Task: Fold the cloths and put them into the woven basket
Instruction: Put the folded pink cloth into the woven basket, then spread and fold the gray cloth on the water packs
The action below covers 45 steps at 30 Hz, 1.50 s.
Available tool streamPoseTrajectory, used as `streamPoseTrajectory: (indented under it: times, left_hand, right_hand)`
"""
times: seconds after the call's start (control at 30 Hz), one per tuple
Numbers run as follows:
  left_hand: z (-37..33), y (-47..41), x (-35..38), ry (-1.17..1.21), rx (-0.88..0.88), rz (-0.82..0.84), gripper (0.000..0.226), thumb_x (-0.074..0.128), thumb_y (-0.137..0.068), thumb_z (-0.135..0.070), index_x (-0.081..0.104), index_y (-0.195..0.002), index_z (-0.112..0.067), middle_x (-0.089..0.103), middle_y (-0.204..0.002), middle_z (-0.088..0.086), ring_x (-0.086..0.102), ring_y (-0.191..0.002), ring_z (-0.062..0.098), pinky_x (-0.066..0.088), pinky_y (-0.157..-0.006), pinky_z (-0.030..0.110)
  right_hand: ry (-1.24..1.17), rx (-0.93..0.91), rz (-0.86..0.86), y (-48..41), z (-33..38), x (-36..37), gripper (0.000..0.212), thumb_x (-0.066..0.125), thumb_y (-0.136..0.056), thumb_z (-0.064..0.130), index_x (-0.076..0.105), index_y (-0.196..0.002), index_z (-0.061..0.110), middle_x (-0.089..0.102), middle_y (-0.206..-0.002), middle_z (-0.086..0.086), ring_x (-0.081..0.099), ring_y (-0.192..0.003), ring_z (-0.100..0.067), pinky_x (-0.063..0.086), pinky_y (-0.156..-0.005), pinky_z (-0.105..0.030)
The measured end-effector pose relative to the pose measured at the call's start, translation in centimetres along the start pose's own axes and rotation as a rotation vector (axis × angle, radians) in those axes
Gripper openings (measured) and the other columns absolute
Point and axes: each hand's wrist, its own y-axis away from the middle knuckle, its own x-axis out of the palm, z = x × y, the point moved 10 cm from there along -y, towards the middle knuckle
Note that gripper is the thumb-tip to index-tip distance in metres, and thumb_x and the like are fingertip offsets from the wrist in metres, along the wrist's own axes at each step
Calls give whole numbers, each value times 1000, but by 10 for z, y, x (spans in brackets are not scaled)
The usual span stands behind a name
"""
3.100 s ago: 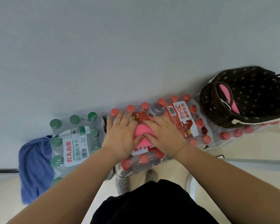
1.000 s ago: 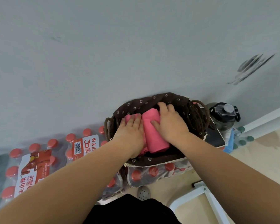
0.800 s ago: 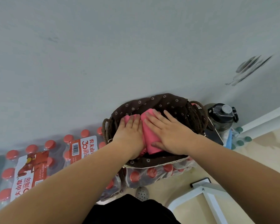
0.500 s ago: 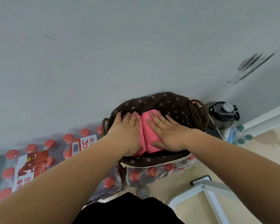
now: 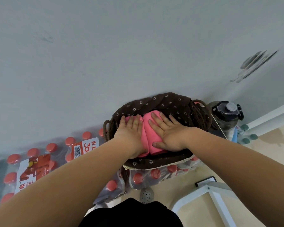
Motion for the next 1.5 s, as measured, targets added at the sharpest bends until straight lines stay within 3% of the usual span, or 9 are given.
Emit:
streamPoseTrajectory:
  times: [0.3, 0.47, 0.63, 0.7, 0.8, 0.93, 1.13, 1.3, 1.5]
  left_hand:
    - [9, 40, -39, 138, 55, -251, 103, 30, -90, -73, -6, -157, -4, -8, -165, 15, -3, -153, 31, 1, -122, 55]
    - [17, 89, -69, 196, 179, -566, 83, 39, -96, -58, 13, -157, -9, 14, -165, 12, 11, -152, 30, 10, -122, 55]
    - [11, 146, -68, 329, 382, -755, 73, 46, -92, -57, 35, -149, -13, 38, -154, 10, 31, -143, 29, 24, -119, 50]
    - [3, 169, -59, 364, 495, -810, 67, 48, -89, -56, 45, -142, -14, 47, -145, 10, 41, -134, 31, 33, -114, 48]
    - [-14, 198, -40, 434, 640, -873, 62, 45, -84, -55, 58, -129, -14, 57, -131, 12, 53, -120, 34, 43, -101, 49]
    - [-59, 218, -5, 419, 798, -803, 60, 46, -82, -54, 59, -127, -15, 56, -129, 9, 53, -116, 33, 44, -99, 49]
    - [-148, 235, 59, 290, 927, -512, 66, 52, -90, -56, 40, -145, -22, 40, -148, 4, 38, -135, 28, 33, -112, 44]
    - [-211, 252, 104, 275, 984, -315, 68, 51, -94, -54, 30, -152, -24, 35, -154, 3, 33, -141, 25, 30, -114, 38]
    - [-288, 278, 145, 326, 1049, -142, 59, 58, -90, -50, 44, -142, -25, 50, -138, 1, 48, -127, 25, 43, -103, 41]
  right_hand:
    - [-80, 109, -104, 24, 5, -25, 83, 29, -97, 66, -20, -154, 31, -34, -158, 5, -24, -149, -22, -7, -121, -54]
    - [-300, 213, -414, 72, 20, -48, 71, 33, -102, 54, -6, -158, 33, -16, -165, 7, -10, -153, -21, 2, -123, -50]
    - [-468, 485, -859, 156, 56, -45, 63, 46, -100, 42, 20, -157, 35, 20, -164, -1, 24, -148, -25, 25, -120, -46]
    - [-501, 623, -948, 188, 77, -23, 59, 49, -99, 41, 30, -154, 32, 30, -160, -2, 31, -144, -24, 29, -117, -47]
    - [-524, 805, -948, 224, 109, 24, 55, 49, -98, 40, 37, -150, 29, 36, -157, -4, 36, -140, -28, 34, -112, -49]
    - [-600, 1044, -759, 263, 143, 103, 55, 51, -98, 40, 36, -150, 31, 34, -158, -6, 34, -140, -32, 34, -112, -50]
    - [-701, 1265, -462, 314, 191, 213, 58, 49, -97, 47, 32, -151, 35, 22, -162, -2, 24, -145, -27, 24, -115, -45]
    - [-759, 1338, -404, 340, 219, 279, 61, 50, -94, 47, 33, -150, 31, 30, -157, -2, 33, -139, -28, 31, -111, -46]
    - [-820, 1438, -432, 375, 252, 353, 78, 58, -86, 51, 25, -152, 28, 38, -152, -4, 44, -132, -30, 42, -101, -48]
